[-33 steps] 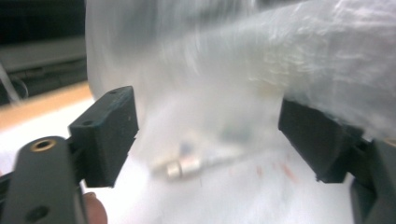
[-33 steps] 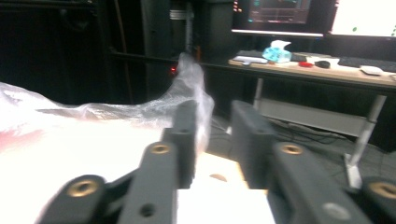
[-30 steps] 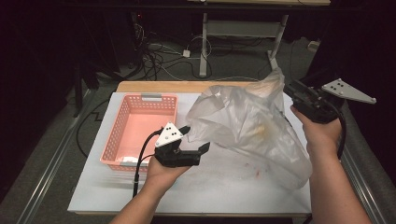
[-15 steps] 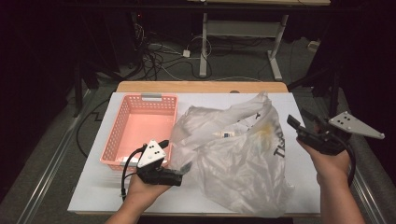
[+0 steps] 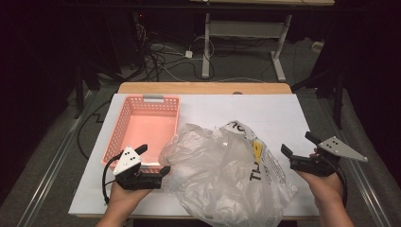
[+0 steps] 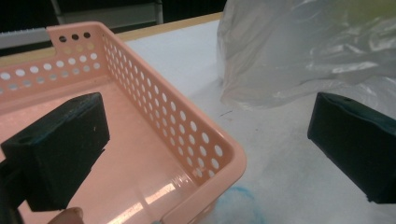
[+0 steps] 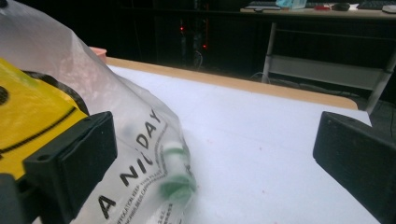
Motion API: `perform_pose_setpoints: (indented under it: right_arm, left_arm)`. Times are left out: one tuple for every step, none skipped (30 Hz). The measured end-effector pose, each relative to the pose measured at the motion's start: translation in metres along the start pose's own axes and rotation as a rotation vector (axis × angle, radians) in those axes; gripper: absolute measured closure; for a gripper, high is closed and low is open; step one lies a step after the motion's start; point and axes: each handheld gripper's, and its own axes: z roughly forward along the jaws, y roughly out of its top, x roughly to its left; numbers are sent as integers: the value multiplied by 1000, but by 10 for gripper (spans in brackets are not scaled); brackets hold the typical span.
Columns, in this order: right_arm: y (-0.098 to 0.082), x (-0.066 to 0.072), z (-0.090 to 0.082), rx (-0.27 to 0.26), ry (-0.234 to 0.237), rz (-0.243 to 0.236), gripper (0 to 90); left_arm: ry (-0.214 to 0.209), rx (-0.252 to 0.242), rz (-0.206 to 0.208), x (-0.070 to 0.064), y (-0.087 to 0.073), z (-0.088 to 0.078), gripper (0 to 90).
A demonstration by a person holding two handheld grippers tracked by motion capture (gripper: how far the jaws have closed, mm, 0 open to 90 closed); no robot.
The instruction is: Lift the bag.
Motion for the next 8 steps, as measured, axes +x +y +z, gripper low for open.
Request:
perform_pose_setpoints:
  right_arm:
    - [-2,0,0,5,0,-1,4]
    - [-4,0,0,9,-3,-4,4]
    - [-6,0,1,12,-8,-3,4]
    - [-7,0,1,15,-7,-1,4]
    - [-8,-1,1,17,-9,-2,4]
    - [-9,-1,1,20,-11,-3,4]
    - [-11,-1,2,23,-9,-2,4]
    - [-11,-1,2,25,-10,-2,4]
  left_arm:
    - [6,3,7,0,0,0,0]
    - [13,5,12,1,-1,0,0]
    - [12,7,10,1,-1,0,0]
    - [7,7,3,2,-1,0,0]
    - [6,8,0,2,-1,0,0]
    - [7,8,1,2,-1,0,0]
    - [6,6,-2,2,-1,0,0]
    - [4,1,-8,3,-1,-1,0]
